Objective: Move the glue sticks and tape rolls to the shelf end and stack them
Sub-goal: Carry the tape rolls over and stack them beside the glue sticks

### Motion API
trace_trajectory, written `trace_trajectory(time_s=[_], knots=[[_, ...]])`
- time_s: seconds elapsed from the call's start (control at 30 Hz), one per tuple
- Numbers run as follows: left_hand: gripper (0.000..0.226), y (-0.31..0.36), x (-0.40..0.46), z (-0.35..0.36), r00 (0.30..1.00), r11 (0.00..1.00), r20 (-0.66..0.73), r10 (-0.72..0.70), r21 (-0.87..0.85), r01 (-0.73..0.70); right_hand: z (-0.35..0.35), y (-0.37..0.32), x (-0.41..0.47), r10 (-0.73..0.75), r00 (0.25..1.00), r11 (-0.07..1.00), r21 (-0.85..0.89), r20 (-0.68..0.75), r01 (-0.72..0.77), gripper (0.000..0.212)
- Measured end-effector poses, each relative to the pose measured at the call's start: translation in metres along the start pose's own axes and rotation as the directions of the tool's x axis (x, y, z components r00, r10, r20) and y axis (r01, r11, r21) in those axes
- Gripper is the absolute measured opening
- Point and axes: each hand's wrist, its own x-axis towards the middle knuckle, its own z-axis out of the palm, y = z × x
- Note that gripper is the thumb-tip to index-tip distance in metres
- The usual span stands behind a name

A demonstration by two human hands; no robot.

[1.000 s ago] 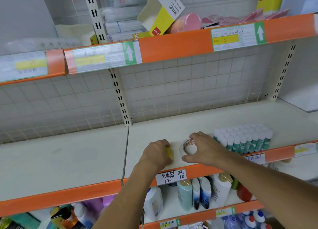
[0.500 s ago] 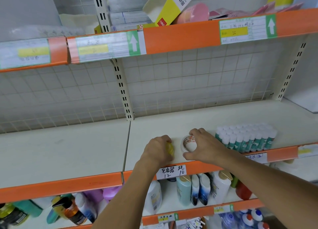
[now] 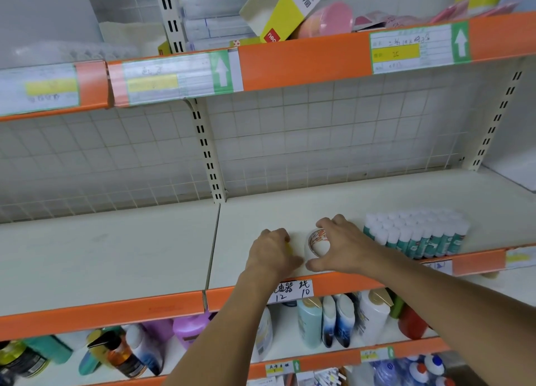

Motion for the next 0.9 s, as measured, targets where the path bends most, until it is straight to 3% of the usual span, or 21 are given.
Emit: trace_trajectory(time_s=[0.33,0.43,0.63,0.9], knots=[[0.042,0.001,-0.001,0.004,1.000,0.999,-0.010,0.009,0.032,-0.009,0.006,0.002,-0.002,0.026,1.000,1.000,-0.011,-0.016,-0.026,0.097],[0.054,0.000,-0.001,0.003,1.000,1.000,0.010,0.008,0.012,-0.009,0.007,0.002,-0.003,0.030,0.999,1.000,-0.005,-0.012,-0.030,0.100],[0.106,-0.008,-0.010,-0.012,0.999,1.000,0.053,-0.013,-0.012,0.013,-0.002,0.000,-0.010,-0.004,1.000,0.998,-0.070,-0.009,0.003,0.115],[0.103,-0.052,-0.035,-0.048,0.995,0.999,0.084,-0.052,0.010,0.051,-0.012,-0.033,-0.006,-0.150,0.988,0.984,-0.104,-0.040,0.145,0.110]])
